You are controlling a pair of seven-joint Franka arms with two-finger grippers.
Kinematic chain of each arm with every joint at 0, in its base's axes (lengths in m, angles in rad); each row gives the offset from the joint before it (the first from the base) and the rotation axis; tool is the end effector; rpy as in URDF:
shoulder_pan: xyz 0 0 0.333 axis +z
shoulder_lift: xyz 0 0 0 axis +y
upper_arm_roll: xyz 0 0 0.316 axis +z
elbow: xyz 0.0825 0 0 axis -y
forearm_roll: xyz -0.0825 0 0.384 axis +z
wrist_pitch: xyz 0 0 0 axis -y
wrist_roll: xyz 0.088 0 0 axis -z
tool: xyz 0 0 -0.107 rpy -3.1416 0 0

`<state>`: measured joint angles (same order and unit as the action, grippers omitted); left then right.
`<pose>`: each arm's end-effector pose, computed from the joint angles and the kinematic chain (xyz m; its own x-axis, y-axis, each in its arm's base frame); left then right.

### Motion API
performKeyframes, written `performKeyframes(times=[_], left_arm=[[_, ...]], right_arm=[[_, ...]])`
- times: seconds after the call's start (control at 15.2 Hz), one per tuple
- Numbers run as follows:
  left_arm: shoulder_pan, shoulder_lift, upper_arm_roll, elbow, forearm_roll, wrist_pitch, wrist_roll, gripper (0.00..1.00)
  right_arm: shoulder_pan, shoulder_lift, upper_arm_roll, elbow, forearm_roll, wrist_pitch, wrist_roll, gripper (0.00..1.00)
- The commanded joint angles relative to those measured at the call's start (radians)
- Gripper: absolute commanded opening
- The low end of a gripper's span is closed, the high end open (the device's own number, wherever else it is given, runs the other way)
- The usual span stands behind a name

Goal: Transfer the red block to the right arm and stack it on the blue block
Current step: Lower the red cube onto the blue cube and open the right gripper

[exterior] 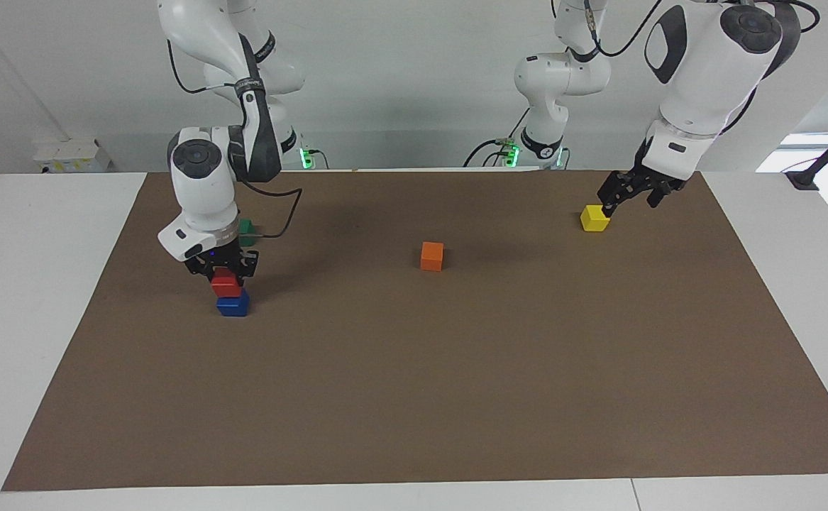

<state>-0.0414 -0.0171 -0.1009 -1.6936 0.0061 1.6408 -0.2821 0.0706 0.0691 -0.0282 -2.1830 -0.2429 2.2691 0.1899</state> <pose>0.5462 -0.0781 0.5818 0.9898 0.1391 -0.0322 0.1386 -0.9902 -0.0174 0.5444 0.0171 0.3599 0.9992 0.0111 0.0377 0.0040 -0.9827 0.1849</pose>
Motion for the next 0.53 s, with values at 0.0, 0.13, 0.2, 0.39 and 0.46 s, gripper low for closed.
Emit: performKeyframes(times=[0.0,0.13,0.2,0.39,0.46], left_arm=[[-0.015,-0.009,0.007,0.005,-0.014,-0.01,0.014,1.0],[-0.018,-0.01,0.006,0.005,-0.014,-0.009,0.011,1.0],[-0.018,-0.01,0.006,0.003,-0.014,-0.009,0.005,1.0],[-0.018,-0.017,0.006,-0.001,-0.014,-0.01,0.007,1.0],[-0.018,-0.015,0.007,0.003,-0.014,-0.009,0.006,1.0]], right_arm=[[-0.025,-0.009,0.01,-0.023,-0.022,0.05,0.003,0.0],[-0.028,-0.008,0.01,-0.023,-0.022,0.058,0.005,0.0],[-0.028,-0.008,0.01,-0.023,-0.021,0.059,0.008,0.0],[-0.041,-0.003,0.011,-0.032,0.004,0.113,0.013,0.0],[-0.043,-0.003,0.011,-0.037,0.02,0.122,0.014,0.0]])
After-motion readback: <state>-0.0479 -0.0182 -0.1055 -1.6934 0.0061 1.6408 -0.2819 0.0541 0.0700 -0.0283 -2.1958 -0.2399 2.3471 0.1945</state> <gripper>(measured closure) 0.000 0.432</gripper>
